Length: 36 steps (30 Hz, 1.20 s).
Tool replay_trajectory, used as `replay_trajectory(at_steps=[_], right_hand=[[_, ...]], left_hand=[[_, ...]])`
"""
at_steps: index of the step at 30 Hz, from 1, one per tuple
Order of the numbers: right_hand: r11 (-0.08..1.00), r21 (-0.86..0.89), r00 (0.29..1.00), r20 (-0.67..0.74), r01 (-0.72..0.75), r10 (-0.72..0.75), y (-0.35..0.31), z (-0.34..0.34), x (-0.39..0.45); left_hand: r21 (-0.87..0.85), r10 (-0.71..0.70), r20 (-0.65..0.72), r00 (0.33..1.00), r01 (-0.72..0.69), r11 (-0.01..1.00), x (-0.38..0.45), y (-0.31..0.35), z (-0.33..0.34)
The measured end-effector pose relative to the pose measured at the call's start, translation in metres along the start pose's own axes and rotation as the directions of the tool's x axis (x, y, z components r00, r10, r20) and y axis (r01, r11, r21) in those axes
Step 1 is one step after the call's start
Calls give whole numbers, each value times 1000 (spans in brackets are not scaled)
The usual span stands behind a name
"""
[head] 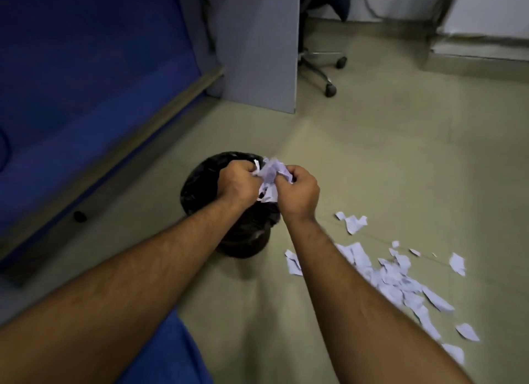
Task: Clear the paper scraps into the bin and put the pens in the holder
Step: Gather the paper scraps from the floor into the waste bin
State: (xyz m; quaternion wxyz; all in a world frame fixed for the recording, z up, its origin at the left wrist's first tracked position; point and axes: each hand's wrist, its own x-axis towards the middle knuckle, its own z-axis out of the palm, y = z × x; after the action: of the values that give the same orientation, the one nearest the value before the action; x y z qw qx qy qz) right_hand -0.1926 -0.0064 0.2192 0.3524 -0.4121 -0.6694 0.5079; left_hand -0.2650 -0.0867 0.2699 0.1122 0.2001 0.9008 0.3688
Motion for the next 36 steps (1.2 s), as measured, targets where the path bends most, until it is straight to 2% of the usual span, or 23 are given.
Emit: replay_trajectory(at_steps=[4,8,13,16,20,24,28,31,36], right_hand=[[984,-143,978,191,105,-77,-16,62,-1],[896,-372,899,433,241,-62,-2,92,6],[805,-504,858,513,313,-13,11,100,5],[826,-497,892,451,267,-17,9,99,9],[885,-454,965,263,107,18,-5,81,17],[970,-218,994,-5,-107,108,1,37,28],[973,-35,965,-141,-228,221,39,-31,41],[950,-64,941,-176,-304,289,86,-85,35],[864,-248,898,-161,-439,410,165,-150,-17]], left_hand=[[112,-22,-29,999,25,993,37,-42,-40],[222,-76,-1,997,74,972,61,-85,-29],[361,-76,58,995,50,931,72,-94,-9],[372,-55,84,995,20,928,74,-87,-3],[301,40,117,992,-73,951,71,-64,4],[106,95,163,982,-114,988,62,-22,24],[-22,102,313,944,-100,995,40,13,82],[-13,154,425,892,-164,986,1,16,142],[43,146,637,757,-225,973,-77,-25,231]])
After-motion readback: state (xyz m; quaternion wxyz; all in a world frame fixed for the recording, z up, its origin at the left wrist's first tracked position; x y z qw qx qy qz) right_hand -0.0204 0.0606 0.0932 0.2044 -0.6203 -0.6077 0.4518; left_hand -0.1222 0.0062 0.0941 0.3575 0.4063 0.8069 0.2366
